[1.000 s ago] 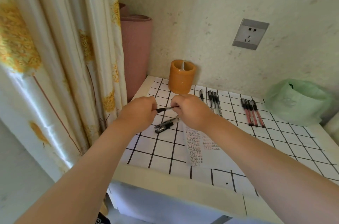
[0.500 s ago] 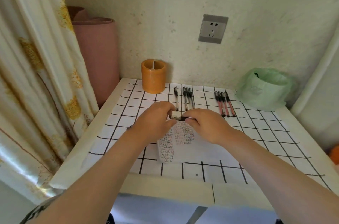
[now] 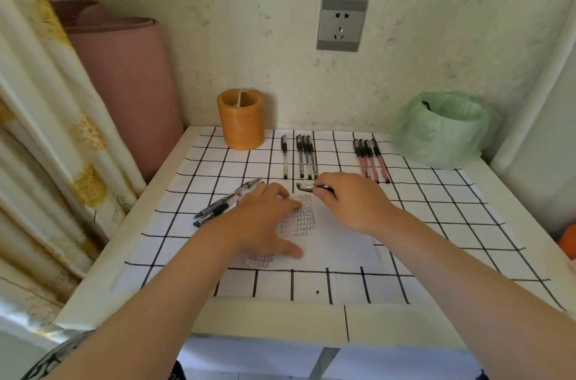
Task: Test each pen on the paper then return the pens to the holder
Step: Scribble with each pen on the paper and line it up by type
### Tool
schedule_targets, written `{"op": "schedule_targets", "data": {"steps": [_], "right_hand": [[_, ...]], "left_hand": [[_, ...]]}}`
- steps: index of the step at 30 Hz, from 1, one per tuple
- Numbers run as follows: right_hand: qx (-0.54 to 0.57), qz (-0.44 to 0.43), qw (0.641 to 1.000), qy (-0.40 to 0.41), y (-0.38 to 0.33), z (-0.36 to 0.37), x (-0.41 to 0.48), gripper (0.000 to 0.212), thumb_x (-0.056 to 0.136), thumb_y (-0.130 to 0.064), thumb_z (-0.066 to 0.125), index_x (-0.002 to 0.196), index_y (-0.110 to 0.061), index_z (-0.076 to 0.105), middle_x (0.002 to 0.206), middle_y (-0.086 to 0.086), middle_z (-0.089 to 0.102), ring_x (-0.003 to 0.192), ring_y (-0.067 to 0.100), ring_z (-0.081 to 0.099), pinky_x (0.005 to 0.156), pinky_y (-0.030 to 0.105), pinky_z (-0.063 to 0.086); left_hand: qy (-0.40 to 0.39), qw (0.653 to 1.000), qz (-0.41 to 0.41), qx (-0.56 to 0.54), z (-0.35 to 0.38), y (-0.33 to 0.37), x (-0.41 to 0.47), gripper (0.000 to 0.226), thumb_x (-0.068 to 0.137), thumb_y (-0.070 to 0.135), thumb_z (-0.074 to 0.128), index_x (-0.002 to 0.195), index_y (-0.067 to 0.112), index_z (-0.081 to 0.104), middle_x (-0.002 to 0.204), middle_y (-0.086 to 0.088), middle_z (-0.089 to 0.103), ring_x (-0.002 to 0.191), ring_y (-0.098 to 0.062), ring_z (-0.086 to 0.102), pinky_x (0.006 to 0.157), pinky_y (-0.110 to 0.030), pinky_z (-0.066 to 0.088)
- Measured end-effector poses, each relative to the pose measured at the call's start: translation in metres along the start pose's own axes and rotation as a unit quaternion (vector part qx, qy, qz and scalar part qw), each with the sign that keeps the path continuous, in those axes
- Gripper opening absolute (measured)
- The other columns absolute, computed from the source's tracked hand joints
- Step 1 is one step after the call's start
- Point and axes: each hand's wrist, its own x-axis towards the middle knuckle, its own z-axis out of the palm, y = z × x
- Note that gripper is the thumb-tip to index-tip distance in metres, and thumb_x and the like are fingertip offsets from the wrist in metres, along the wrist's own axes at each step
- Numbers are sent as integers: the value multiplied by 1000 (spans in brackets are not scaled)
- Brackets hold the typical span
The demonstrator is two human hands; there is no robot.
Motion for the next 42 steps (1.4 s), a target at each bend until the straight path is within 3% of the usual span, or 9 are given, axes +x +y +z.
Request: {"op": "schedule_targets", "data": {"steps": [7,10,13,19,26,32,35,39,42], "right_hand": [[0,-18,1000,-25,-7,4,-3,23,100,-38,46,104,-27,66,93,-9,67,81,17,62,64,31,45],[-10,-44,998,-38,-12,2,-3,24,100,-40,46,102,-27,67,84,-9,64,74,15,58,59,30,40],[8,-60,996,-61,-17,5,-3,24,101,-32,47,96,-20,66,81,-5,61,75,18,57,66,37,47],[-7,-84,996,-42,-21,7,-5,22,102,-33,45,99,-21,63,77,-9,56,72,17,54,67,36,48],[-4,-76,997,-24,-15,7,-5,23,101,-45,46,108,-34,65,56,-12,46,54,6,45,55,28,34],[68,-22,994,-79,-9,8,-5,42,100,-38,47,141,-31,42,91,-3,66,83,16,61,73,33,48],[143,-25,988,-58,-4,7,-6,27,99,-12,45,121,-27,40,74,-3,54,63,9,49,61,26,42],[240,28,970,-17,1,8,-3,25,97,-3,49,90,-24,61,77,-13,56,59,-1,50,58,14,37],[390,103,915,-18,2,10,2,40,98,1,44,95,-28,71,85,3,66,63,19,63,57,27,49]], "left_hand": [[25,999,-6,-33,-3,-8,2,92,74,76,62,151,37,29,143,12,29,137,-12,19,117,-40,24],[114,986,-6,-124,-10,-8,4,69,86,61,62,146,35,39,134,12,44,128,-9,35,105,-31,36],[152,975,11,-160,-14,-6,5,41,91,41,66,130,35,56,112,19,60,101,-2,56,84,-23,48],[162,967,7,-197,-14,-5,10,6,89,32,72,94,32,70,85,17,67,80,-5,63,78,-33,55],[154,964,15,-215,-15,-10,13,5,87,28,74,88,32,70,83,12,68,79,-8,63,77,-33,55],[156,980,-29,-121,-15,-13,11,5,90,34,70,93,34,66,86,19,64,74,2,57,62,-19,41],[145,985,-49,-82,-13,-16,12,9,91,32,67,98,32,63,94,16,64,78,0,55,61,-18,40],[110,991,-33,-73,-9,-14,16,25,89,27,67,113,30,61,111,10,60,104,-9,51,87,-30,49],[94,994,9,-47,-7,-8,20,37,90,37,66,126,36,60,118,10,54,115,-11,43,97,-37,44]]}}
